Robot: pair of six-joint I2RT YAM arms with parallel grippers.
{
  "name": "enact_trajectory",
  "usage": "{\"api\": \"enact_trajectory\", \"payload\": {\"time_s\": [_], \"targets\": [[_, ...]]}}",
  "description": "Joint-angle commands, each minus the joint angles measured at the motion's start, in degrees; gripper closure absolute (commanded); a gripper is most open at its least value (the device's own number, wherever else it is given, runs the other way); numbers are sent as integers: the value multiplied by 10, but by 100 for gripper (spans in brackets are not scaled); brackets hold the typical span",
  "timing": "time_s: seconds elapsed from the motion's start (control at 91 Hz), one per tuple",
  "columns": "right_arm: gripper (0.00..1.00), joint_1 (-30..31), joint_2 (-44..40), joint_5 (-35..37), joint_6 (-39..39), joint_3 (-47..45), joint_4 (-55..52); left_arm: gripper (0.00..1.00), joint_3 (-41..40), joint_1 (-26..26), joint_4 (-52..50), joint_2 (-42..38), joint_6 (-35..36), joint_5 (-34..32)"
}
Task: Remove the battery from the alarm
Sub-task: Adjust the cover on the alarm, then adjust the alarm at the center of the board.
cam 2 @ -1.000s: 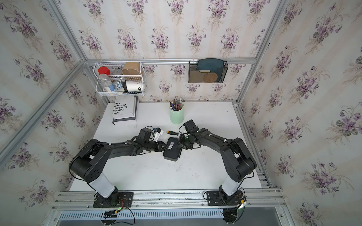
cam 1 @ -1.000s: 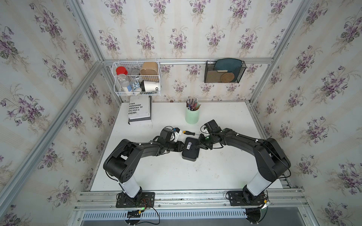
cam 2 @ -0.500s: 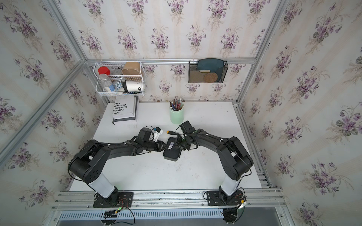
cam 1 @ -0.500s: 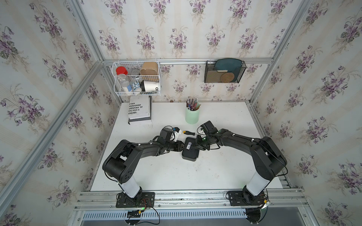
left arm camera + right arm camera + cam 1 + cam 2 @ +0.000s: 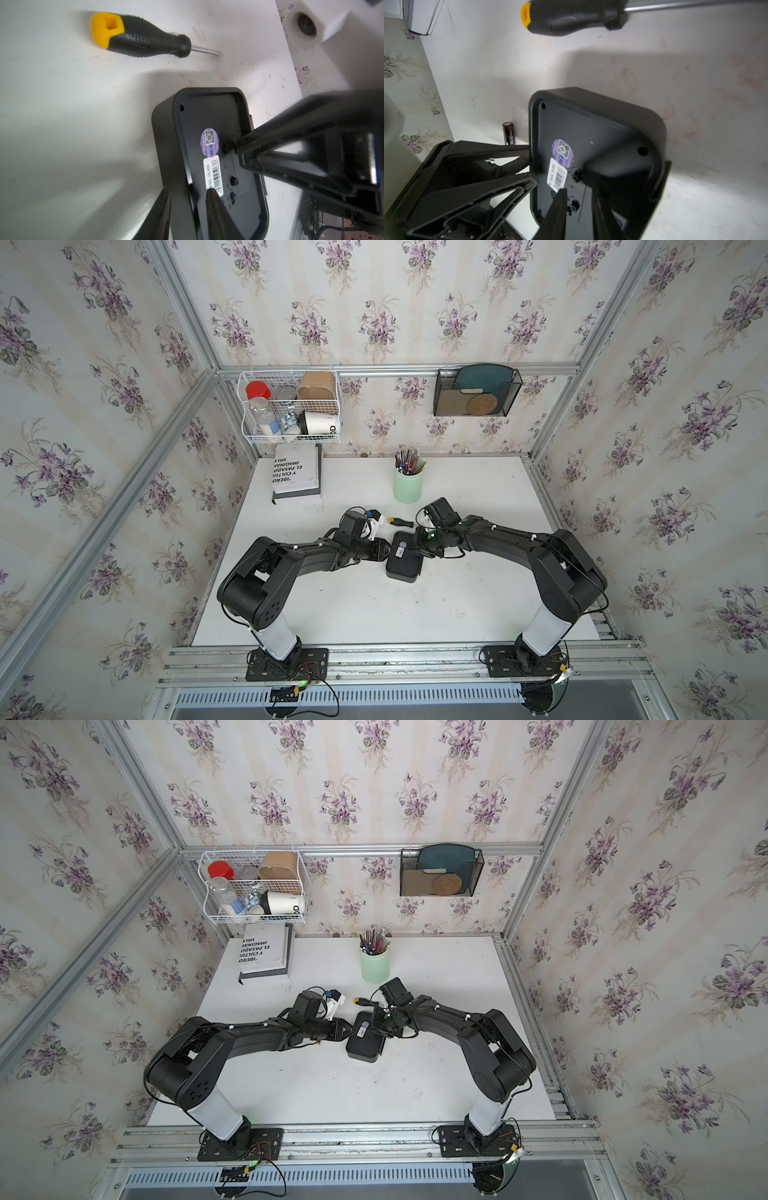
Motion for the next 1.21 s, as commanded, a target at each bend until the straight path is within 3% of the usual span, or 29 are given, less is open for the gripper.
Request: {"api": "enact_trajectory", "payload": {"time_s": [0.0, 0.374, 0.505, 0.626, 0.747, 1.198], "targets": [[73, 0, -4, 75, -17, -19, -86, 66, 4, 0, -6, -4, 8, -9], [70, 20, -45, 75, -9, 21, -49, 66, -3, 0, -21, -29, 5, -40], [65, 8, -43, 147, -71, 67, -112, 63, -14, 1, -46, -78, -17, -58], [60, 2, -46, 182, -152, 47, -85, 59, -73, 0, -46, -147, -69, -88], [57, 8, -12, 226, -191, 75, -131, 57, -103, -17, -77, -212, -94, -135], [64, 27, 40, 247, -160, 94, -113, 58, -158, -49, -43, -255, -123, -193]]}}
